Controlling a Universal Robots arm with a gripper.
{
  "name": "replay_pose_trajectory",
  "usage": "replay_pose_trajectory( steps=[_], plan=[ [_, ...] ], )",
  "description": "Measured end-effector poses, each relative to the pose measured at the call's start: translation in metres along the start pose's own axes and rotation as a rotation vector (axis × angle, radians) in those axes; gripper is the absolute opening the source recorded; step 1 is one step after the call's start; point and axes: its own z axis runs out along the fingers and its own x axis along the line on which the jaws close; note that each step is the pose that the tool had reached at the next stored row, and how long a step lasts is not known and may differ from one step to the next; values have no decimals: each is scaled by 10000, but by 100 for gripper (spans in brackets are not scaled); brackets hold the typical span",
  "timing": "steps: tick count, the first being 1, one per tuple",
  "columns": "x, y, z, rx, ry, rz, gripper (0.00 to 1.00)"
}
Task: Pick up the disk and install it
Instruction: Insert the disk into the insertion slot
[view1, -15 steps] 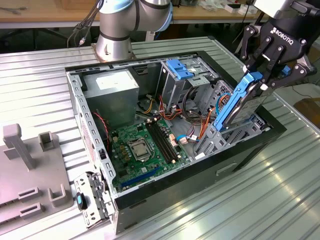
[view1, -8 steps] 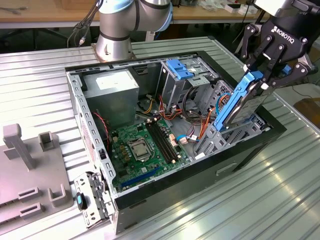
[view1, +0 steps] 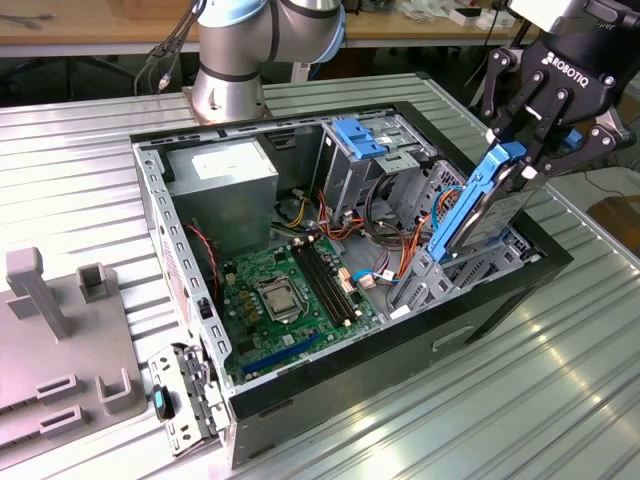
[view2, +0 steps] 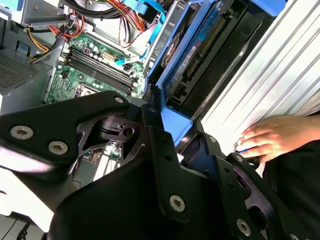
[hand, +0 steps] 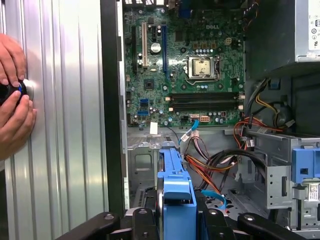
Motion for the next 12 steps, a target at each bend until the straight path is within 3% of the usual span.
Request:
replay_pose_trajectory(
  steps=[12],
  plan=[
    [0,1,28,-1,-7,-160,37]
  ],
)
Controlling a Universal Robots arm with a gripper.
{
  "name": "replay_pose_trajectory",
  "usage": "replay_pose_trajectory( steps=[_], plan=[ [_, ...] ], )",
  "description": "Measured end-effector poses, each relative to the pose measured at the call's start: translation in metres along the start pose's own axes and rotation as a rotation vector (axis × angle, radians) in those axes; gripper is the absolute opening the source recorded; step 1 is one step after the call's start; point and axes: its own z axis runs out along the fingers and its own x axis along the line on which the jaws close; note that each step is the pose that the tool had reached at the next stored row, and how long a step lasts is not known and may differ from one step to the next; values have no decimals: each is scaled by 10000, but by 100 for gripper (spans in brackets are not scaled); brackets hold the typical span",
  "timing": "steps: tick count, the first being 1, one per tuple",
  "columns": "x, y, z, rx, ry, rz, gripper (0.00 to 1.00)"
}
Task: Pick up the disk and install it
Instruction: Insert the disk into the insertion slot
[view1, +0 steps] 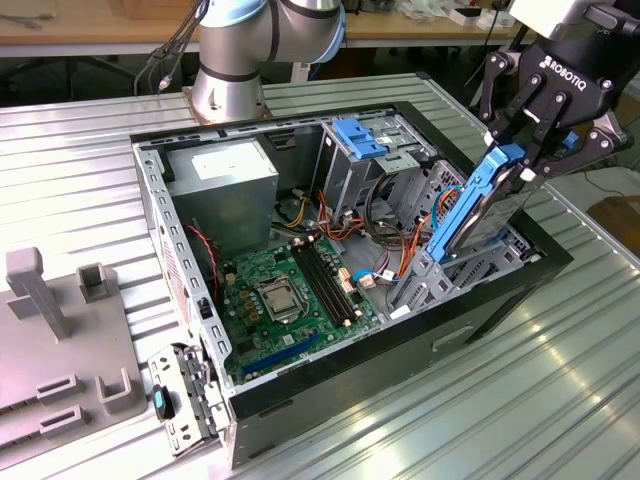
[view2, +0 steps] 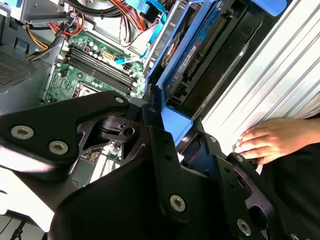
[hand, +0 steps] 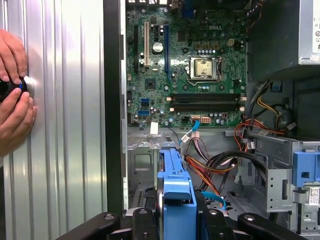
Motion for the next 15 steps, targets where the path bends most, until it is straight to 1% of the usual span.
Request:
replay_pose_trajectory(
  steps=[5,13,15],
  plan=[
    [0,1,24,0,-2,-28,37],
    [0,2,47,-1,-1,-34,37],
    [0,-6,50,-6,-2,-33,37]
  ],
)
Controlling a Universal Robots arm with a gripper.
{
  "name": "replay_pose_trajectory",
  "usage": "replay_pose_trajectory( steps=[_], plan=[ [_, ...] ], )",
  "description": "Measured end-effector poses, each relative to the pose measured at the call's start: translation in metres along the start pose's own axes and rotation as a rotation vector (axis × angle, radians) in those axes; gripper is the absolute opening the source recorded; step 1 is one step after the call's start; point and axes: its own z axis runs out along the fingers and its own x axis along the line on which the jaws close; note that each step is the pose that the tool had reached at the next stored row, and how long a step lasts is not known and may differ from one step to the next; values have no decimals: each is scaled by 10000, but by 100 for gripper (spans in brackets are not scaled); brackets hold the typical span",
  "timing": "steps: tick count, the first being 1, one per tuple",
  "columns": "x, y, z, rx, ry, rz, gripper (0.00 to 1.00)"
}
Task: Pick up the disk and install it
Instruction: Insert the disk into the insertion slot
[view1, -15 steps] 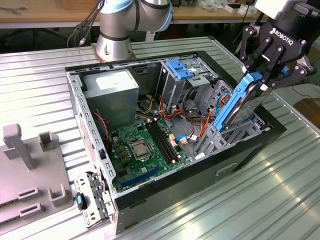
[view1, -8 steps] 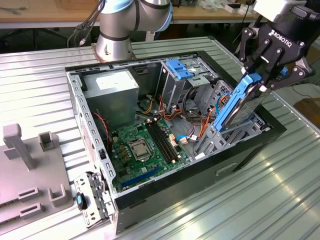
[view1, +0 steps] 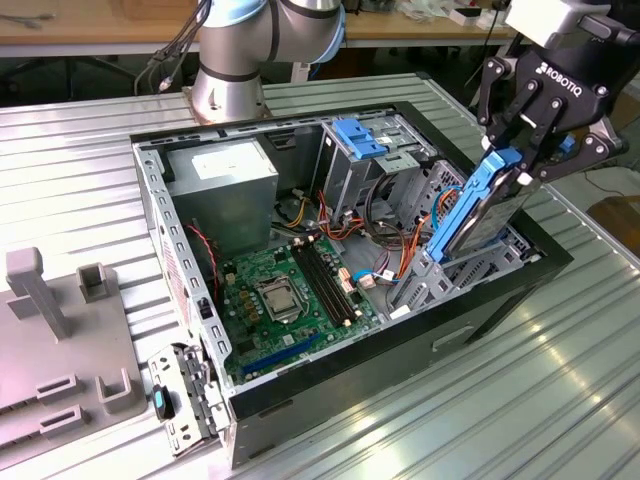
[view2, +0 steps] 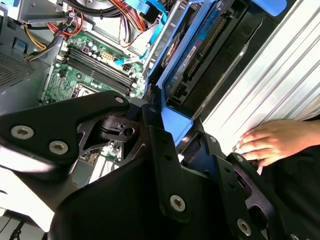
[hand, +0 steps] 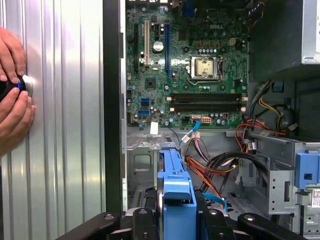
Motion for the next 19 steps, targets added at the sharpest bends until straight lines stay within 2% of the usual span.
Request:
replay_pose_trajectory(
  steps=[8,19],
  plan=[
    [0,-24,23,-37,0,0,37],
    [0,-20,109,-33,-1,0,37]
  ],
)
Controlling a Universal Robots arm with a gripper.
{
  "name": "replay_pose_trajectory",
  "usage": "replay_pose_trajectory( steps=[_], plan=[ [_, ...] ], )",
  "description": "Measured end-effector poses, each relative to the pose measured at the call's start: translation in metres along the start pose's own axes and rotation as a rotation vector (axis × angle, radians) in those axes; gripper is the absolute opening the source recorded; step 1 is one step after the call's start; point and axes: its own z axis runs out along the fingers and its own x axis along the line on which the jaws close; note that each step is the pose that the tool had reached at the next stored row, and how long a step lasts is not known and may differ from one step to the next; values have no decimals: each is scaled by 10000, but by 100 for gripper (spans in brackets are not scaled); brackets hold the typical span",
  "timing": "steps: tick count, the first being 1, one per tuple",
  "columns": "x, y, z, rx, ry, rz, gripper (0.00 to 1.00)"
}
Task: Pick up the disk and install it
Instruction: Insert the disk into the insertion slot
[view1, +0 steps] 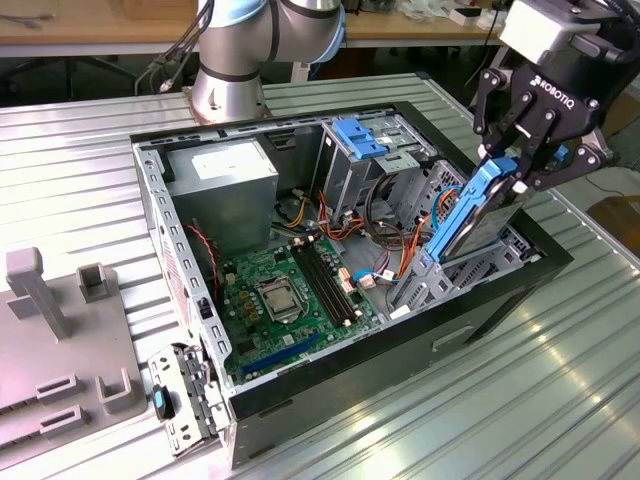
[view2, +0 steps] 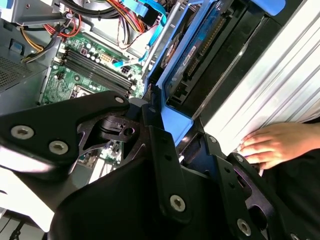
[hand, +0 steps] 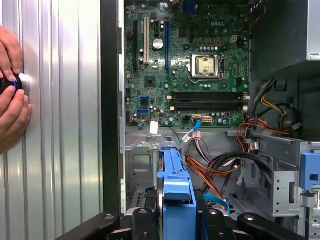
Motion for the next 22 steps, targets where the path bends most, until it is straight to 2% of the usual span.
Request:
replay_pose_trajectory(
  steps=[22],
  plan=[
    [1,8,173,2,0,0,37]
  ],
)
